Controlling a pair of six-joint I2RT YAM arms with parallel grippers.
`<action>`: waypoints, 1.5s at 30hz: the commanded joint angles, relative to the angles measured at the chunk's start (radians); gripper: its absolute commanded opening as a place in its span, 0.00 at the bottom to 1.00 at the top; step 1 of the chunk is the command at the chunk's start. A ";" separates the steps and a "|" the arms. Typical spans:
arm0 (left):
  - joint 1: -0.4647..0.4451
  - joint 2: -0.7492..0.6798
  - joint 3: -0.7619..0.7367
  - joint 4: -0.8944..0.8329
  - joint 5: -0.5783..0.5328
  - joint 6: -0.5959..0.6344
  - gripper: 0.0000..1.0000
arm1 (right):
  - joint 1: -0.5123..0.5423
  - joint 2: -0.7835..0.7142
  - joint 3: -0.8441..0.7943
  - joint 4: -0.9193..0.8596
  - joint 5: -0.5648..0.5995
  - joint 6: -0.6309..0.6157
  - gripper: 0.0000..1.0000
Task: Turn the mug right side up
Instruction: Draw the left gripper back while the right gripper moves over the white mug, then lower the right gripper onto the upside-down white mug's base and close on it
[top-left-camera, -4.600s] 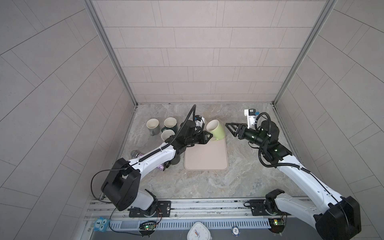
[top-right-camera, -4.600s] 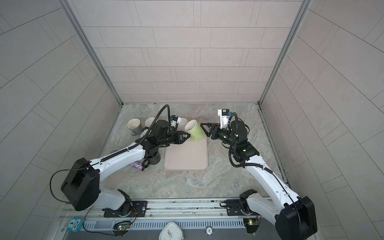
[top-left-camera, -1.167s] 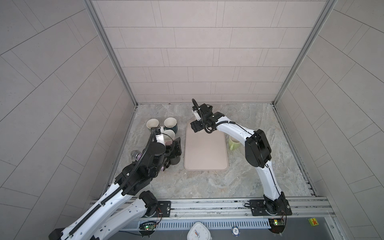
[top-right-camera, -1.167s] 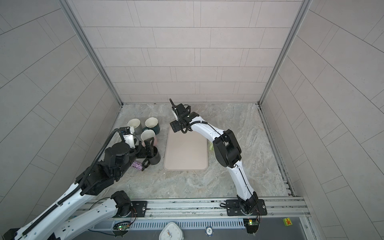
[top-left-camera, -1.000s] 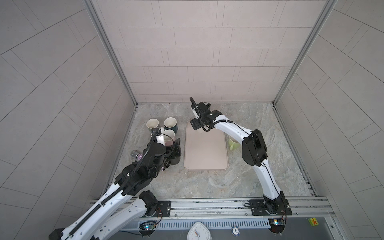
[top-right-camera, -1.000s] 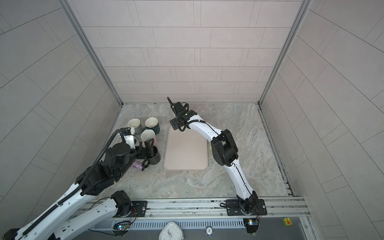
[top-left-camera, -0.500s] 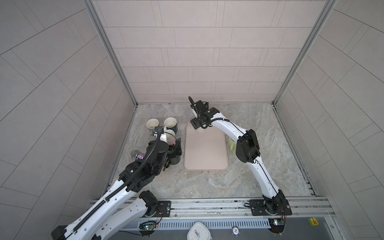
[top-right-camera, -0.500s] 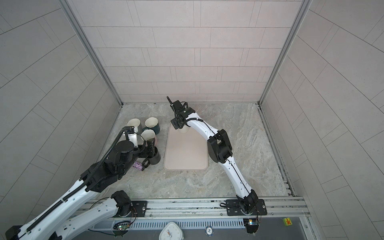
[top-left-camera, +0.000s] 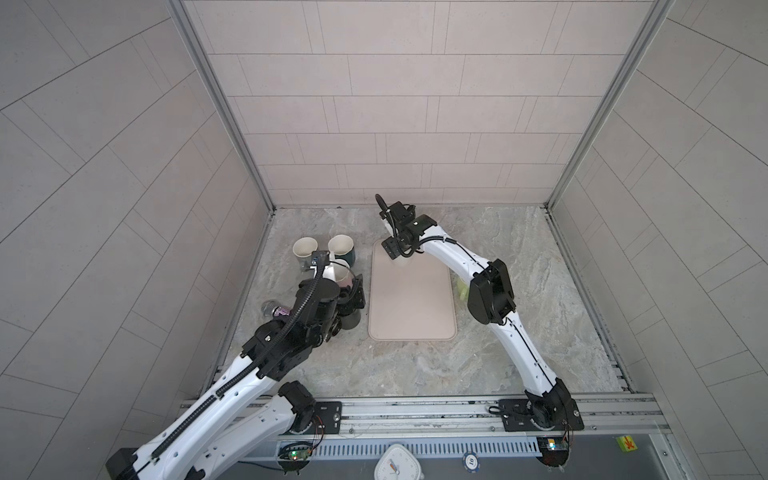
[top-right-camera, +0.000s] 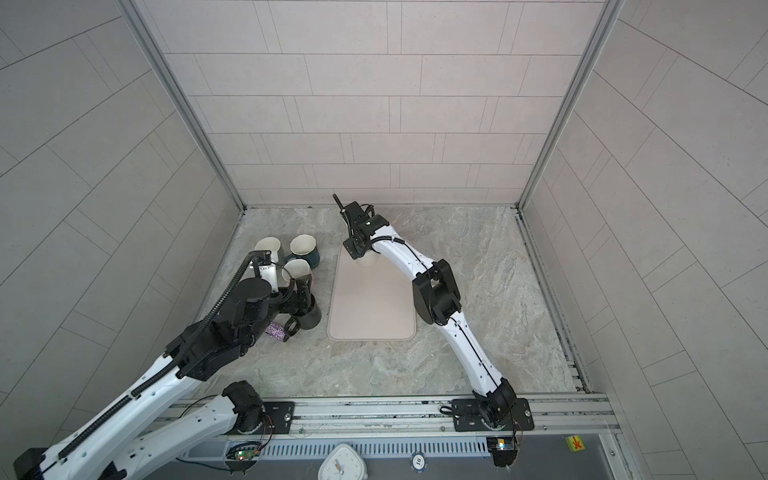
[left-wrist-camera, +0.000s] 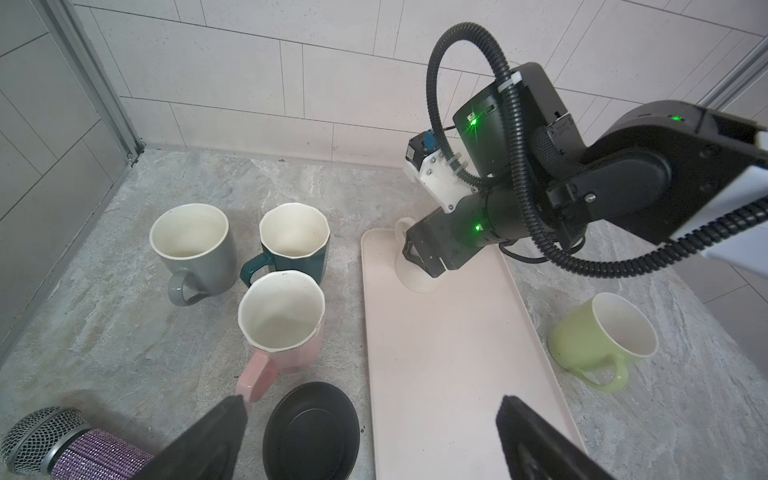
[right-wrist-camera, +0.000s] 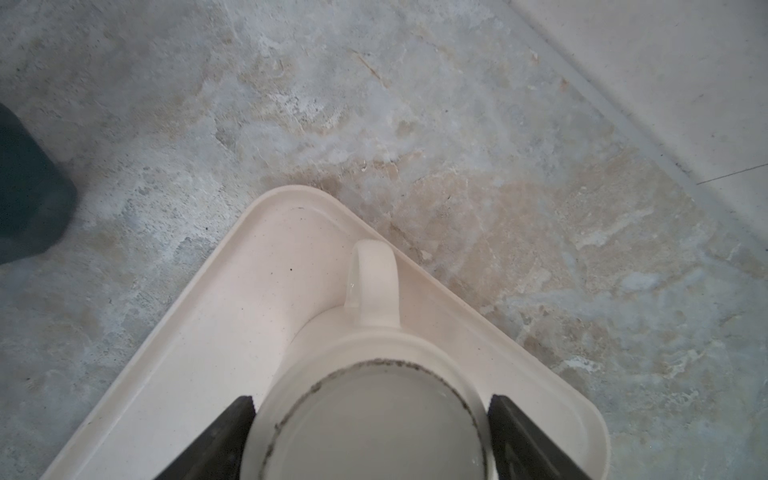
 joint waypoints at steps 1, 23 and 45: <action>0.009 0.005 -0.008 0.021 0.009 0.011 1.00 | 0.002 0.003 -0.003 -0.072 -0.014 -0.025 0.80; 0.043 0.019 -0.038 0.062 0.079 -0.029 1.00 | 0.044 -0.400 -0.576 -0.002 -0.054 0.053 0.73; 0.044 -0.037 -0.101 0.092 0.122 -0.078 1.00 | 0.193 -0.780 -1.042 0.012 -0.089 0.054 0.68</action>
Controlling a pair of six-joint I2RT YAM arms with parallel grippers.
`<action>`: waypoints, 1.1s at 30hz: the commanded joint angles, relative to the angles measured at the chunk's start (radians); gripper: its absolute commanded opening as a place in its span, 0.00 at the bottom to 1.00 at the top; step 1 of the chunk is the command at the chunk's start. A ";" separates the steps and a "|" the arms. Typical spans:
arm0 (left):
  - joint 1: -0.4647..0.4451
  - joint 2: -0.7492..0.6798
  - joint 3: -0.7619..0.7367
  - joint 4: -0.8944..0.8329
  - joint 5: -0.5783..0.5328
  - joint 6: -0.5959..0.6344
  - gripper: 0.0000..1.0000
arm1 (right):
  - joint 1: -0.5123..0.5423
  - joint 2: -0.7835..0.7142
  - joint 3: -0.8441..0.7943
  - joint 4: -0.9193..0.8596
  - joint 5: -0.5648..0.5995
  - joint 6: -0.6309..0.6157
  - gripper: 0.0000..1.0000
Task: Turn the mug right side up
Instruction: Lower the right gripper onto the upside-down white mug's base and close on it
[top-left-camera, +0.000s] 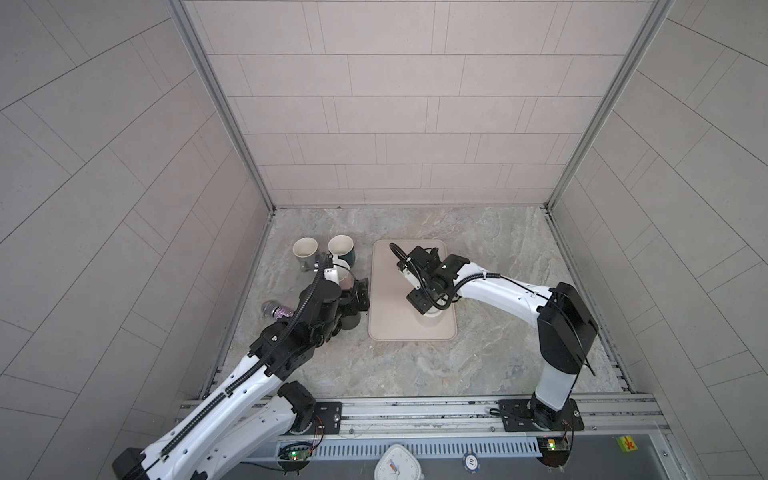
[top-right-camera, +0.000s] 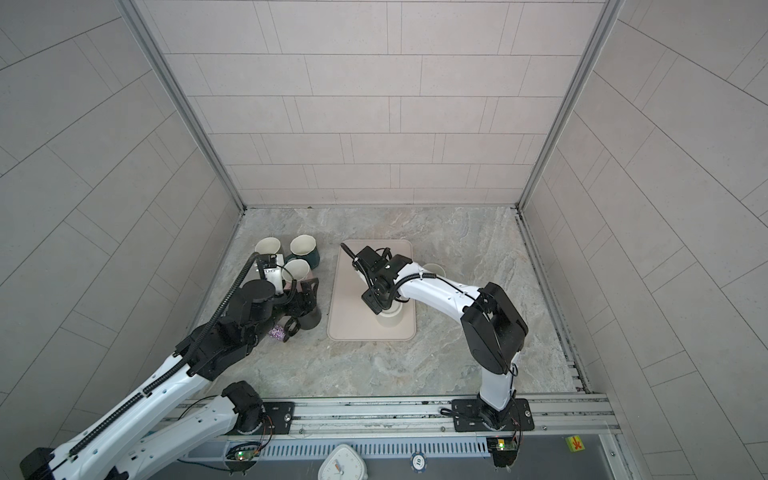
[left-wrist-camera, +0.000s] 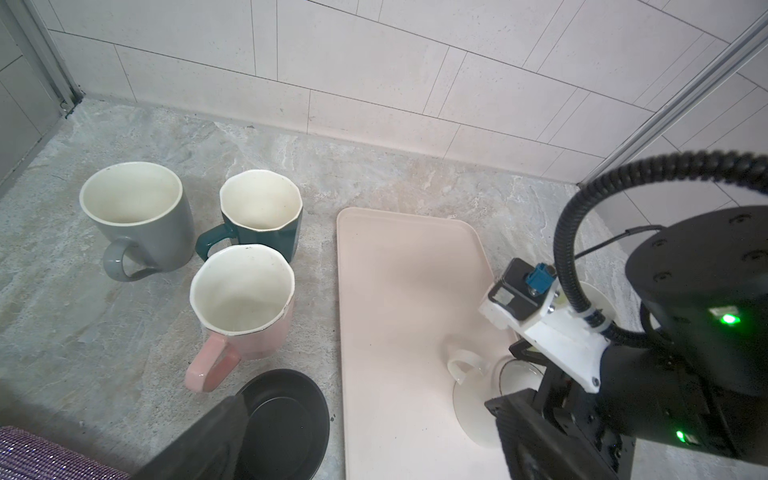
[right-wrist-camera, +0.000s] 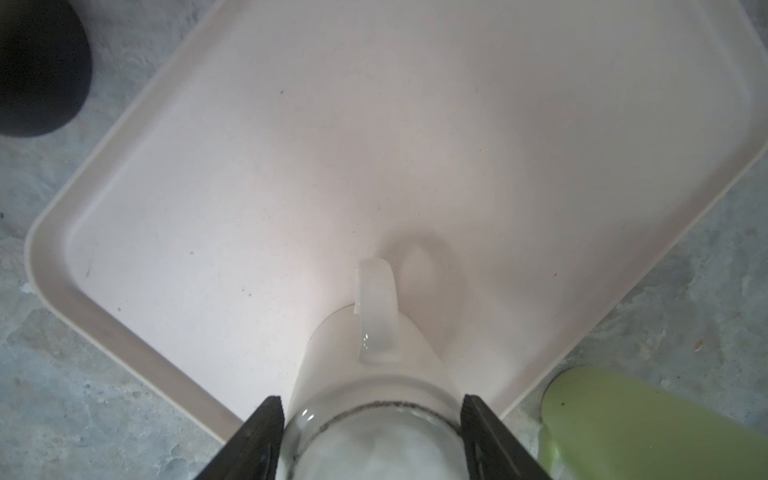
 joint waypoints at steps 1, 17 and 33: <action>0.005 -0.027 -0.018 0.013 0.006 -0.015 1.00 | 0.020 -0.047 -0.001 -0.061 0.001 -0.011 0.68; 0.006 -0.169 -0.059 -0.042 -0.013 -0.015 1.00 | 0.040 0.156 0.230 -0.214 0.053 -0.062 0.58; 0.006 -0.195 -0.083 -0.035 -0.013 -0.012 1.00 | 0.043 0.254 0.310 -0.285 0.130 -0.080 0.43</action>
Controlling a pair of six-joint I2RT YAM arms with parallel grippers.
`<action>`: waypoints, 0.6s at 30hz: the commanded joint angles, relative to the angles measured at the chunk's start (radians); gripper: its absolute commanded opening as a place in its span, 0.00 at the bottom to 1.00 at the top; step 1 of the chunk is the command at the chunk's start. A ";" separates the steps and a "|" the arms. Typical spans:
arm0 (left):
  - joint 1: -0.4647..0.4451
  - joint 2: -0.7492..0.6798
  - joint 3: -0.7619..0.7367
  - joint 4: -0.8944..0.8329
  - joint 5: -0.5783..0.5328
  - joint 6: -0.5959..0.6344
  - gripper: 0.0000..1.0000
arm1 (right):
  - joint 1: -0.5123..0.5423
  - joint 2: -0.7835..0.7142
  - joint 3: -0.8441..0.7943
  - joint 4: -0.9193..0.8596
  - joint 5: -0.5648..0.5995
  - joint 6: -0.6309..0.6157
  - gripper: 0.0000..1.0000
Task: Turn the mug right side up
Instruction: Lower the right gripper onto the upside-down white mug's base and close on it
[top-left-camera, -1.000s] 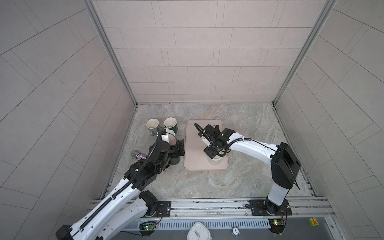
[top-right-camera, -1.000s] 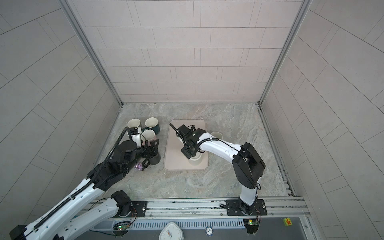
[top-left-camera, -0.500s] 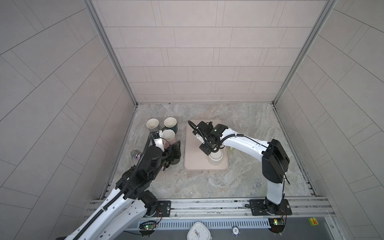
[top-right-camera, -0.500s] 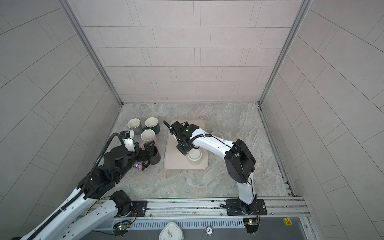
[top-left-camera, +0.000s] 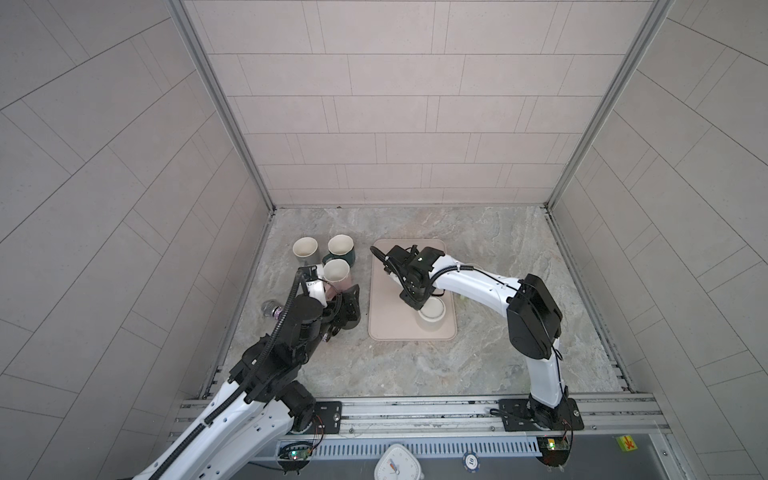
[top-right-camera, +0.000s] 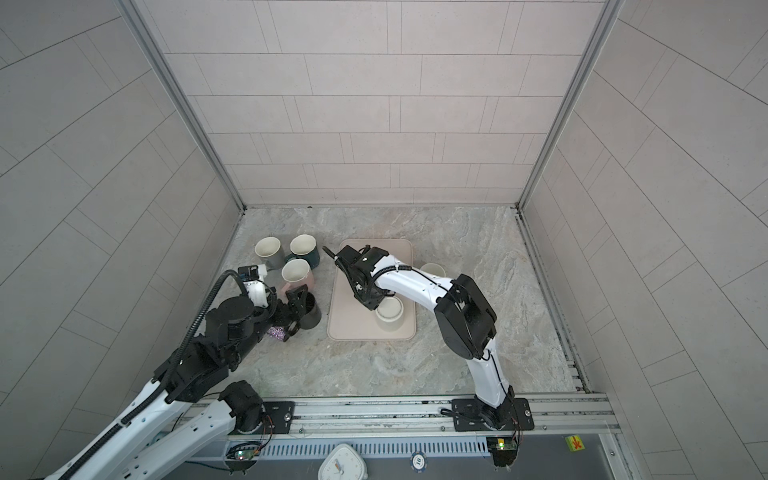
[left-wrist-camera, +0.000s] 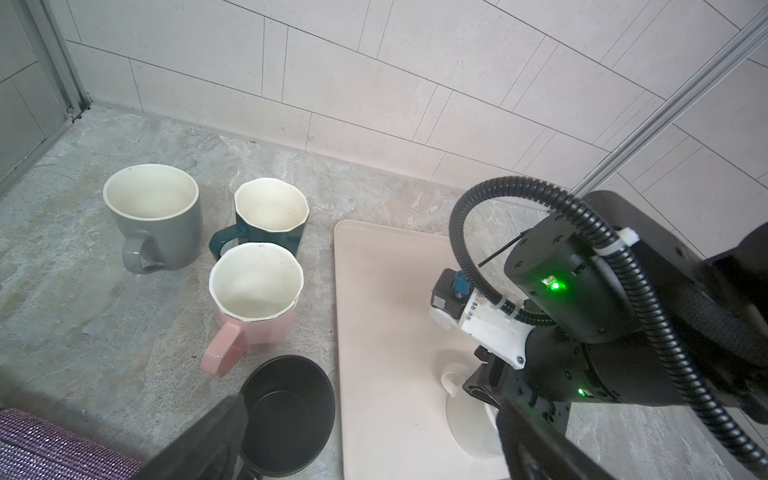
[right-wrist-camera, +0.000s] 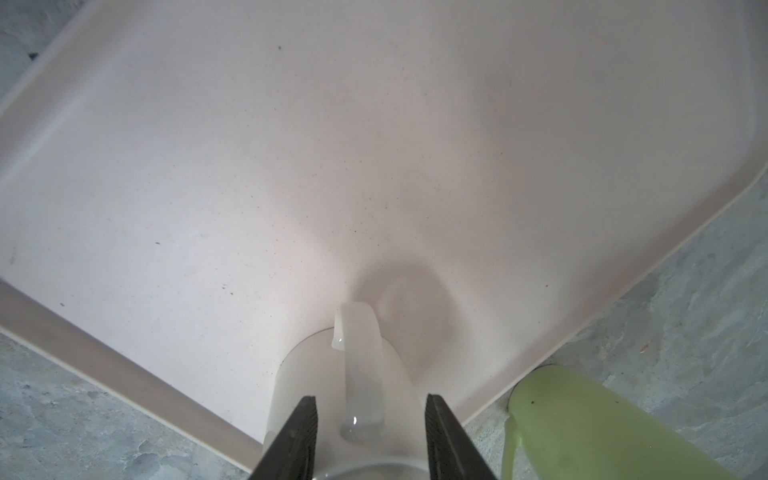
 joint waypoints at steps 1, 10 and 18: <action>0.005 -0.009 -0.012 -0.005 -0.015 0.004 1.00 | 0.008 0.032 0.020 -0.048 0.023 -0.025 0.43; 0.006 -0.013 -0.016 -0.005 -0.020 0.004 1.00 | 0.007 0.075 0.036 -0.061 0.006 -0.025 0.36; 0.005 -0.017 -0.021 -0.003 -0.027 0.004 1.00 | 0.007 0.078 0.041 -0.062 0.017 -0.019 0.25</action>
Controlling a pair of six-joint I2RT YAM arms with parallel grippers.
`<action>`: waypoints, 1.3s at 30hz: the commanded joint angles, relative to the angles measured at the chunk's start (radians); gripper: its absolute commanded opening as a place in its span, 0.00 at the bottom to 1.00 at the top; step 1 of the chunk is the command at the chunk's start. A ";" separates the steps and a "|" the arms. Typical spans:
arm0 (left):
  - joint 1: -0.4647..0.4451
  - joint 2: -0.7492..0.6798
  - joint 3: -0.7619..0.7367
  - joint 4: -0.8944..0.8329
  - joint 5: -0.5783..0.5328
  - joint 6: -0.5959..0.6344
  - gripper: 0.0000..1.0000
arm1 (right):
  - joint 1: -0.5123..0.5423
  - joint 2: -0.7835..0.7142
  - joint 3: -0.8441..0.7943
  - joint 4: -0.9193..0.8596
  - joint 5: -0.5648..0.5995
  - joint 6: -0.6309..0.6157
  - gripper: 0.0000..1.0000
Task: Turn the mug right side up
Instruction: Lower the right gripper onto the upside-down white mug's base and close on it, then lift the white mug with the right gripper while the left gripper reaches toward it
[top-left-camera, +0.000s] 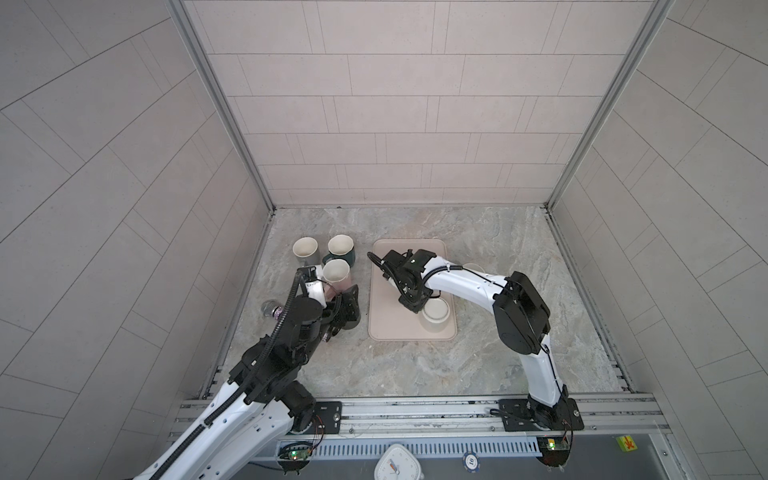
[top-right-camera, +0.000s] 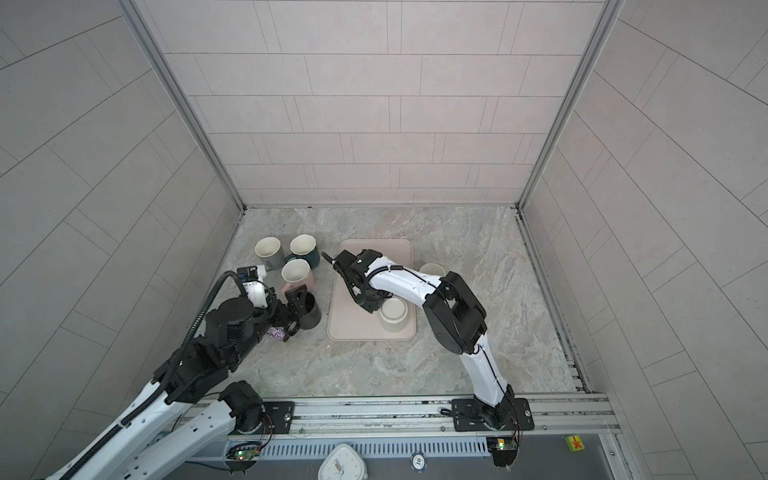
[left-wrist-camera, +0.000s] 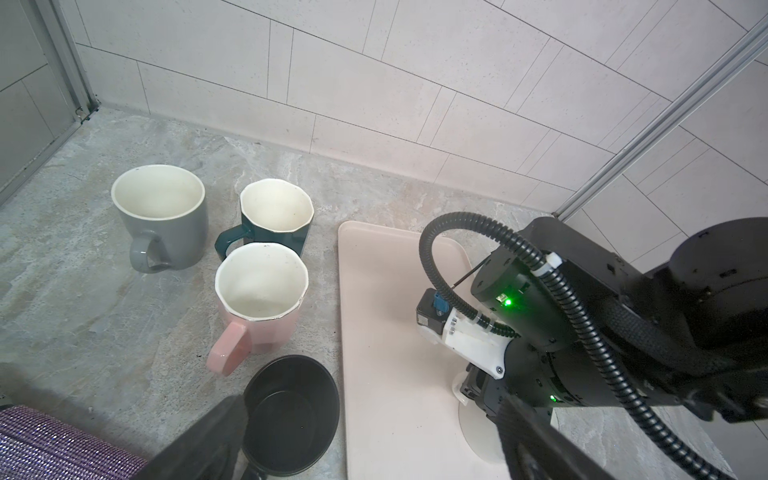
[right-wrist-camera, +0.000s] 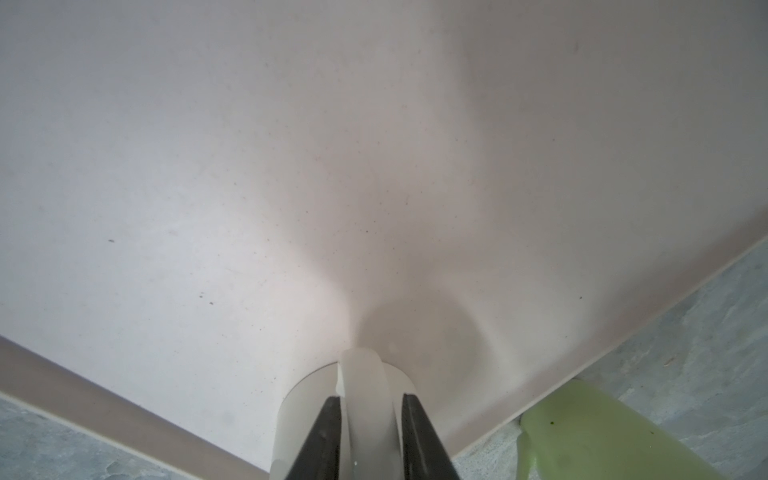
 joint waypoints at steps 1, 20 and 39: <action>0.006 -0.010 -0.014 -0.002 -0.013 0.004 1.00 | 0.006 -0.001 0.016 -0.034 0.014 -0.003 0.25; 0.005 0.003 -0.015 -0.002 -0.015 -0.004 1.00 | 0.000 -0.026 0.033 -0.052 0.017 -0.002 0.00; 0.013 0.105 -0.062 0.223 0.130 0.084 1.00 | -0.086 -0.277 -0.112 0.116 -0.185 0.041 0.00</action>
